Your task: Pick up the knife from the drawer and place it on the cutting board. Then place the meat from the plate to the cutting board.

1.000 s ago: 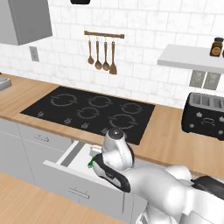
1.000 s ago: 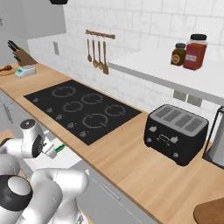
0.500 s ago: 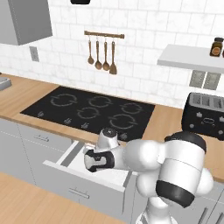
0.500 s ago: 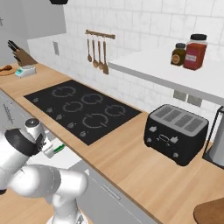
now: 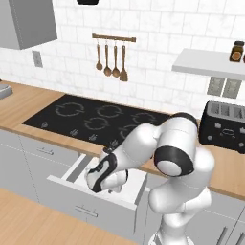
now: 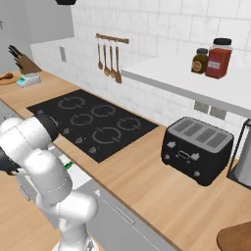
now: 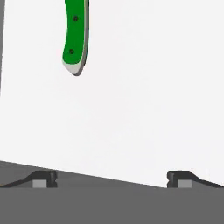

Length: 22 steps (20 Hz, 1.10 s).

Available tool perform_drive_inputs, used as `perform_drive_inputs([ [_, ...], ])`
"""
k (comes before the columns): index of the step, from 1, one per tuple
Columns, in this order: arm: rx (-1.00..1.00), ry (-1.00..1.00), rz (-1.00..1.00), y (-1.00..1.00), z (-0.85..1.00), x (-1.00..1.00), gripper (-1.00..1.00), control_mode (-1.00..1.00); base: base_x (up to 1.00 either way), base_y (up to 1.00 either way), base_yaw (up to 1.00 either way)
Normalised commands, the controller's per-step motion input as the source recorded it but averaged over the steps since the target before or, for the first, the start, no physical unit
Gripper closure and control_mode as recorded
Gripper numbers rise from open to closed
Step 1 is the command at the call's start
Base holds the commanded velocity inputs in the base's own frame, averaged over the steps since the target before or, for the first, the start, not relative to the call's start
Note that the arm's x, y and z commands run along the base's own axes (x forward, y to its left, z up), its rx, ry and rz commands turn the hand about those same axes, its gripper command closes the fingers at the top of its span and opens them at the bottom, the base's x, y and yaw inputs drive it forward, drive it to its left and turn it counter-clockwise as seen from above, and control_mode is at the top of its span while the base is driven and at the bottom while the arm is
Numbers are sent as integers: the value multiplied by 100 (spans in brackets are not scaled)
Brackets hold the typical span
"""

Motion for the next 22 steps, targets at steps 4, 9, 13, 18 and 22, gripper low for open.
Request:
perform_drive_inputs([
  [4, 0, 6, 5, 79, -51, -100, -100, -100, 0, 0, 0],
  [9, 0, 8, 6, 81, -31, -100, -100, -100, 0, 0, 0],
  [13, 0, 2, 4, 66, 1, -96, -100, -100, 0, 0, 0],
  [18, -13, -31, 1, 5, 86, -21, -100, -100, 0, 0, 0],
  [22, -23, -49, -1, 0, 100, 0, -100, -100, 0, 0, 0],
])
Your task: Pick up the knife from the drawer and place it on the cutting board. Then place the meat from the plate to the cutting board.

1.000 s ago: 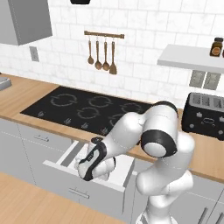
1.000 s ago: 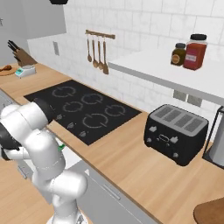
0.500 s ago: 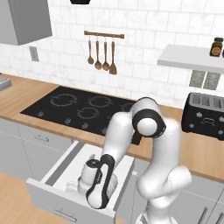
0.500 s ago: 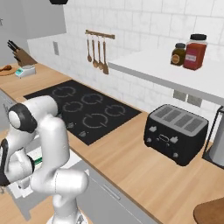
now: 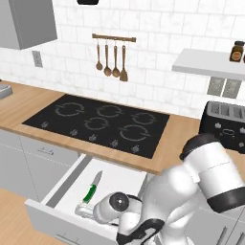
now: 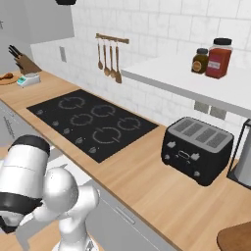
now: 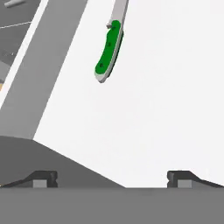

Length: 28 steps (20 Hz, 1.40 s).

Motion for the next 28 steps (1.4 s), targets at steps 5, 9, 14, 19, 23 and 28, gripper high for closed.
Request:
perform_drive_inputs([
  [5, -18, -42, -7, 4, 100, 28, -100, -100, 0, 0, 0],
  [9, -13, -13, -14, 2, 100, 30, -100, -100, 0, 0, 0],
  [14, -3, 5, -11, -9, 93, 7, -100, -100, 0, 0, 0],
  [19, 0, 29, 0, -14, -1, 42, -100, -100, 0, 0, 0],
  [23, 0, 31, 0, 0, -22, 54, -100, -100, 0, 0, 0],
  [28, -1, 21, 1, 0, -47, 22, -100, -100, 0, 0, 0],
])
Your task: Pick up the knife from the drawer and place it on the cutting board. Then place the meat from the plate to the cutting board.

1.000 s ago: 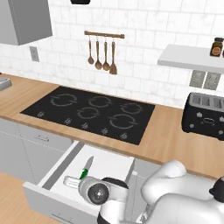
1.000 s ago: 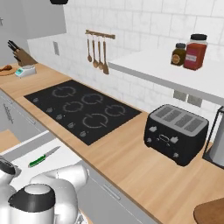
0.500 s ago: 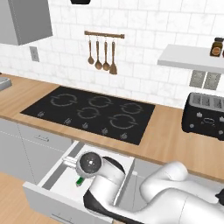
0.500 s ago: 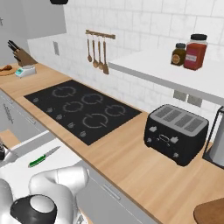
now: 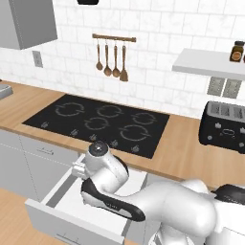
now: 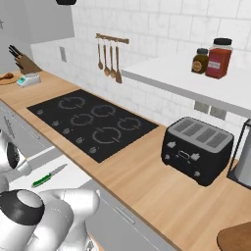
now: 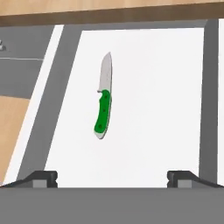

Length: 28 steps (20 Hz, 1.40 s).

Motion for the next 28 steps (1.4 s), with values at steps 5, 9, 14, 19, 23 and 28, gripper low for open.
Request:
perform_drive_inputs([
  [5, -7, 13, 0, 2, -30, 2, -100, -100, 0, 0, 0],
  [9, -2, 4, 0, 0, -18, 6, -100, -100, 0, 0, 0],
  [14, -4, 7, 0, 3, -33, 25, -100, -100, 0, 0, 0],
  [19, -2, 6, 0, 2, -32, 24, -100, -100, 0, 0, 0],
  [23, -3, 7, 0, 12, -34, 23, -100, -100, 0, 0, 0],
  [28, -4, 4, 0, 20, -34, 17, -100, -100, 0, 0, 0],
])
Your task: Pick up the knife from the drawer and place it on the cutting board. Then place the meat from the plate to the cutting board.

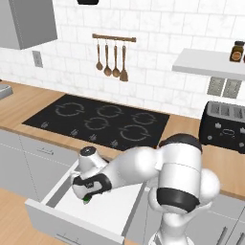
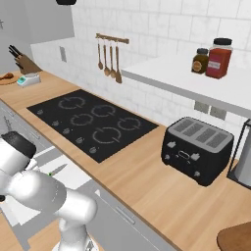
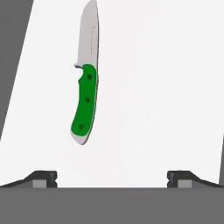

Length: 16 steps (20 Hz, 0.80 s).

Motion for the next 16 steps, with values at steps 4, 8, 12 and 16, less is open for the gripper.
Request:
perform_drive_inputs([
  [4, -4, 5, -1, 23, -24, 20, -100, -100, 0, 0, 0],
  [8, -4, 6, -1, 14, -19, 19, -100, -100, 0, 0, 0],
  [12, -3, 6, -2, 16, -15, 19, -100, -100, 0, 0, 0],
  [16, -4, 1, -1, 19, -15, 12, -100, -100, 0, 0, 0],
])
